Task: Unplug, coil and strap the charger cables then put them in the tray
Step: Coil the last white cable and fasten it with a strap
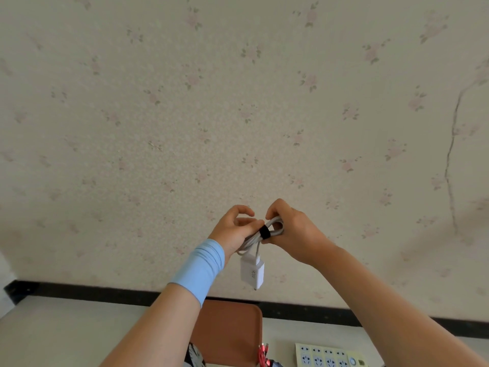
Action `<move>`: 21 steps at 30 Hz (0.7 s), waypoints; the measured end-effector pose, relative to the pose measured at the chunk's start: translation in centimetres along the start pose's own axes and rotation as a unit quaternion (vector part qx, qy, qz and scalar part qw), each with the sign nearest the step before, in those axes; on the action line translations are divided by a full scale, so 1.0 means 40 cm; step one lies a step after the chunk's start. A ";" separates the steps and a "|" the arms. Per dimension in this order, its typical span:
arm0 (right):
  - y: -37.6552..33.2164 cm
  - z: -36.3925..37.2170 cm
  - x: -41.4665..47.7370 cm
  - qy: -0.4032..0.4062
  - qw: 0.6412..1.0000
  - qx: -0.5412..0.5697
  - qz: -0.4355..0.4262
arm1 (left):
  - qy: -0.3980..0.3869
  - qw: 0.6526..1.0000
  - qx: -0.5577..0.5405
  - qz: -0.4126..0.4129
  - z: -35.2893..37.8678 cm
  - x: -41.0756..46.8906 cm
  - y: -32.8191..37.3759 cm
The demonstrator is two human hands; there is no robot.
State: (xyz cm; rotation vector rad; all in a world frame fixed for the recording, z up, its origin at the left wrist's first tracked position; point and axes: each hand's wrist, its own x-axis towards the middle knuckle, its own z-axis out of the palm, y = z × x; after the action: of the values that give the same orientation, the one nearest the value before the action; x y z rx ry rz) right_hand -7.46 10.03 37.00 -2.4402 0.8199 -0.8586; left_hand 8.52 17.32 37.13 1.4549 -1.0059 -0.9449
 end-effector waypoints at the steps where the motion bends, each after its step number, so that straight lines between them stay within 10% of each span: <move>1: -0.002 -0.002 0.001 -0.006 1.000 0.004 0.007 | 0.006 0.999 0.046 0.024 -0.003 -0.002 0.002; 11: 0.003 -0.018 0.017 -0.056 0.995 0.054 0.068 | -0.109 0.961 0.249 0.058 -0.011 -0.005 0.011; 21: -0.004 0.017 0.030 -0.005 0.966 0.179 0.188 | -0.130 0.986 -0.095 -0.050 -0.024 0.022 -0.006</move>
State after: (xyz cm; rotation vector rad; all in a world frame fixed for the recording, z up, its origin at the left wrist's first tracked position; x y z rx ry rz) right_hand -6.17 9.49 37.08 -1.8936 0.9864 -0.7679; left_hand 9.73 16.81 36.94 1.2522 -1.0052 -1.2946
